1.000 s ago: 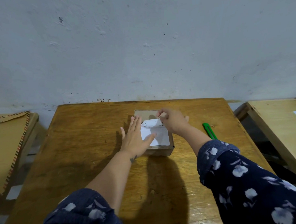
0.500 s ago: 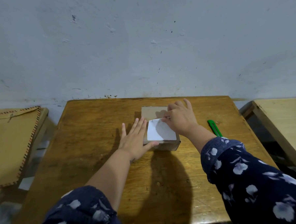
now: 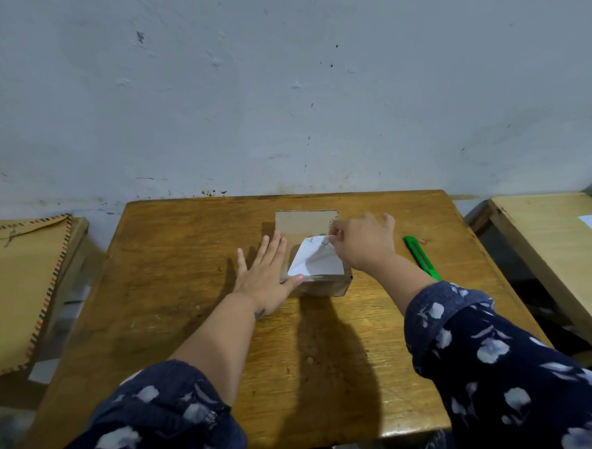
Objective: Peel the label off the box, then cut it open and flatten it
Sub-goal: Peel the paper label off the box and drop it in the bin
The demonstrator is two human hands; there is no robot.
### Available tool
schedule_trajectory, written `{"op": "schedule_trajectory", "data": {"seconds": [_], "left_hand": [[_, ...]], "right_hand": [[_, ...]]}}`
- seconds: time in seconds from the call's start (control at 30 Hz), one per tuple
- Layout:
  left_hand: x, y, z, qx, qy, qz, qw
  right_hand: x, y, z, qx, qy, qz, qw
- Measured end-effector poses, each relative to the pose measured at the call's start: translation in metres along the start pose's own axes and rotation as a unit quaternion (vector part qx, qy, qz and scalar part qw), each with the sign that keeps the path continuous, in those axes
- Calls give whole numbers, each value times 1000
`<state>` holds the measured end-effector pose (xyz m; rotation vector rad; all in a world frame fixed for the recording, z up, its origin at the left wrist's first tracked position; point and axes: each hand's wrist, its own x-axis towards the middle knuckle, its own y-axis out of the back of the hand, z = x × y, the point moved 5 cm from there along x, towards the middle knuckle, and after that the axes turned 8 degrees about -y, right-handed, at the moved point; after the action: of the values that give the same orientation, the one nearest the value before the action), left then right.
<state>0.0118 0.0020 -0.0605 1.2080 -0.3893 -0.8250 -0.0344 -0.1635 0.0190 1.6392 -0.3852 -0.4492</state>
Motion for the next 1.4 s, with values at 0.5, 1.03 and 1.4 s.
{"op": "schedule_trajectory", "data": {"seconds": [0.5,1.03,1.4], "left_hand": [[-16,-15,3,-173,56,119,976],[-16,-18,9,-208,85,133,965],[-19,-13,14,-157,100,101,977]], "right_hand": [[-6,-10,-42,-69,216,95,969],[8,-9,-15,13,152,39,988],[11,-11,10,164,79,-27,983]]}}
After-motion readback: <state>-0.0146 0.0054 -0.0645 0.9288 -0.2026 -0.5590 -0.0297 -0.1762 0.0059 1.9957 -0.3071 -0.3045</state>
